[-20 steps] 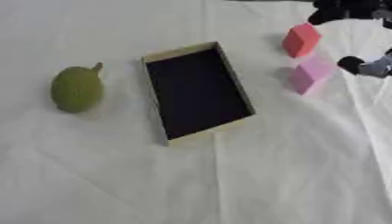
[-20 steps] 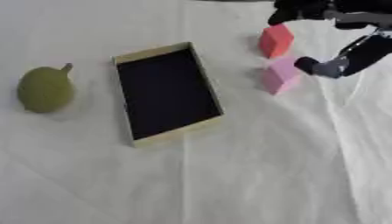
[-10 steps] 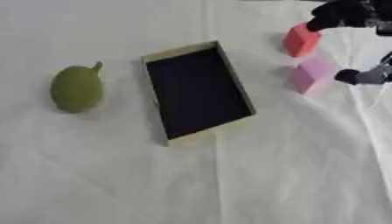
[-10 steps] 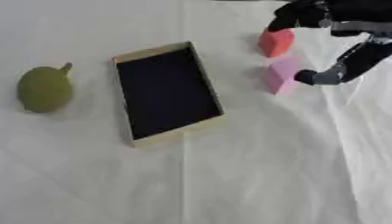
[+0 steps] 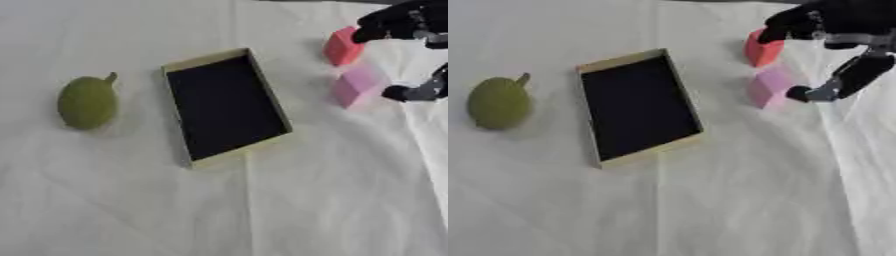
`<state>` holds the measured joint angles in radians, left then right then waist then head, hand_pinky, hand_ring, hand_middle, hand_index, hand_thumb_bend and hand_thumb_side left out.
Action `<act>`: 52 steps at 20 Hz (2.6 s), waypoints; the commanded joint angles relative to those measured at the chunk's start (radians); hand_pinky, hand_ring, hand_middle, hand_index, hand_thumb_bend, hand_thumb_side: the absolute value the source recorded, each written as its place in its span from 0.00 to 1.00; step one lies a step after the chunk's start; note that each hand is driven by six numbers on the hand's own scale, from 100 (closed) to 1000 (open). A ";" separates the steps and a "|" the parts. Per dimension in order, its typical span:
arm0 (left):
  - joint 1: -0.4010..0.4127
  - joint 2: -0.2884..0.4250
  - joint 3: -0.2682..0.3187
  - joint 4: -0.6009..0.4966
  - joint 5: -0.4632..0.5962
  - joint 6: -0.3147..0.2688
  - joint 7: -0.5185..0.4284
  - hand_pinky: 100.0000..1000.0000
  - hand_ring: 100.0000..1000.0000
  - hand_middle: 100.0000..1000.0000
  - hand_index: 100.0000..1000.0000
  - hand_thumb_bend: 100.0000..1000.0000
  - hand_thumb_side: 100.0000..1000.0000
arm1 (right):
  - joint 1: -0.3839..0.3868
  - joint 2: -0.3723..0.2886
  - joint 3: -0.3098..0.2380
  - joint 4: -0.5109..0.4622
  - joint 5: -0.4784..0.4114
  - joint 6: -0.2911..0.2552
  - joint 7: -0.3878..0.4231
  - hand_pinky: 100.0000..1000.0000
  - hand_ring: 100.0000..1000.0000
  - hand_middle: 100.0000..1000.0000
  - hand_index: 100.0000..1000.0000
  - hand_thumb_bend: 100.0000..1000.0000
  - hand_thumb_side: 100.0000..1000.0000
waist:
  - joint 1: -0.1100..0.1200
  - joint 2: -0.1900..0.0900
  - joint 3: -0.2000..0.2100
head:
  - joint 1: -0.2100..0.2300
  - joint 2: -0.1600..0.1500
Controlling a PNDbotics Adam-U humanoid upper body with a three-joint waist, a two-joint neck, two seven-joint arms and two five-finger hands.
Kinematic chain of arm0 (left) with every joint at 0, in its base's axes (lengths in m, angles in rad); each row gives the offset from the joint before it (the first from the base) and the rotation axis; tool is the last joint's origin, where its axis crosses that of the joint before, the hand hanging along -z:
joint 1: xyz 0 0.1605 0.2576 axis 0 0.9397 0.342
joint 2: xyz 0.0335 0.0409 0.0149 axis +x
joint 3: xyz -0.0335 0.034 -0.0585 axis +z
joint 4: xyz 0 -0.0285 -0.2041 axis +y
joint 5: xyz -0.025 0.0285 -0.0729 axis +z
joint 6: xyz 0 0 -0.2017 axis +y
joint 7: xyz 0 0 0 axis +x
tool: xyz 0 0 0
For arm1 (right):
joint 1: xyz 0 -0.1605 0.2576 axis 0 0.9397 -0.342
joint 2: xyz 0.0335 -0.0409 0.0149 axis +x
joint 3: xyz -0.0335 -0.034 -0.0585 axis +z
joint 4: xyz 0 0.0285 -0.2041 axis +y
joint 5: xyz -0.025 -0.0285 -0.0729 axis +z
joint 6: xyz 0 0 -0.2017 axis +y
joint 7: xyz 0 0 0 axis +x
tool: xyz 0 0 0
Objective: Pick up objects on the table and place them in the box.
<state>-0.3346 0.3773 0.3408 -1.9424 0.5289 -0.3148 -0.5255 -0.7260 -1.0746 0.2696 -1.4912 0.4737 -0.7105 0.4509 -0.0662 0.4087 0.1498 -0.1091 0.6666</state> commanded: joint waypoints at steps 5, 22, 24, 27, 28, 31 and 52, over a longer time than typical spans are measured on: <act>-0.009 0.018 0.000 -0.010 0.009 0.001 -0.007 0.73 0.78 0.70 0.82 0.00 0.64 | -0.028 -0.008 -0.006 0.045 0.025 -0.077 0.081 0.94 1.00 0.88 1.00 0.21 0.64 | 0.004 -0.017 0.001 | -0.003 -0.011; -0.009 0.019 0.002 -0.007 0.010 0.004 -0.014 0.72 0.77 0.70 0.81 0.00 0.64 | -0.081 0.045 0.021 0.166 0.090 -0.100 0.122 0.92 1.00 0.85 1.00 0.25 0.63 | 0.003 -0.008 0.005 | -0.002 -0.015; -0.009 0.020 0.002 -0.006 0.010 0.003 -0.014 0.72 0.77 0.70 0.80 0.00 0.64 | -0.085 0.049 0.020 0.180 0.100 -0.100 0.122 0.92 1.00 0.85 1.00 0.26 0.63 | 0.003 -0.006 0.006 | -0.002 -0.015; -0.010 0.021 0.003 -0.004 0.010 0.003 -0.016 0.72 0.77 0.70 0.80 0.00 0.64 | -0.089 0.053 0.021 0.196 0.113 -0.102 0.119 0.92 1.00 0.85 1.00 0.26 0.63 | 0.002 -0.002 0.007 | -0.001 -0.016; -0.010 0.021 0.003 -0.004 0.010 0.003 -0.016 0.72 0.77 0.70 0.80 0.00 0.64 | -0.090 0.054 0.022 0.199 0.116 -0.104 0.118 0.92 1.00 0.85 1.00 0.27 0.63 | 0.002 -0.001 0.007 | -0.001 -0.016; -0.011 0.022 0.003 -0.002 0.010 0.003 -0.018 0.72 0.77 0.70 0.80 0.00 0.64 | -0.093 0.057 0.023 0.207 0.125 -0.106 0.119 0.92 1.00 0.82 1.00 0.27 0.63 | 0.001 0.002 0.007 | -0.001 -0.017; -0.014 0.024 0.002 0.004 0.011 0.008 -0.029 0.71 0.77 0.69 0.79 0.00 0.64 | -0.100 0.070 0.022 0.239 0.132 -0.108 0.138 0.90 0.90 0.81 0.99 0.34 0.51 | -0.001 0.018 0.010 | 0.001 -0.021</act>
<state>-0.3368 0.3776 0.3408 -1.9291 0.5360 -0.3063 -0.5514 -0.8094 -0.9797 0.3030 -1.2513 0.6052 -0.6976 0.4639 -0.0695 0.4457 0.1598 -0.1086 0.6577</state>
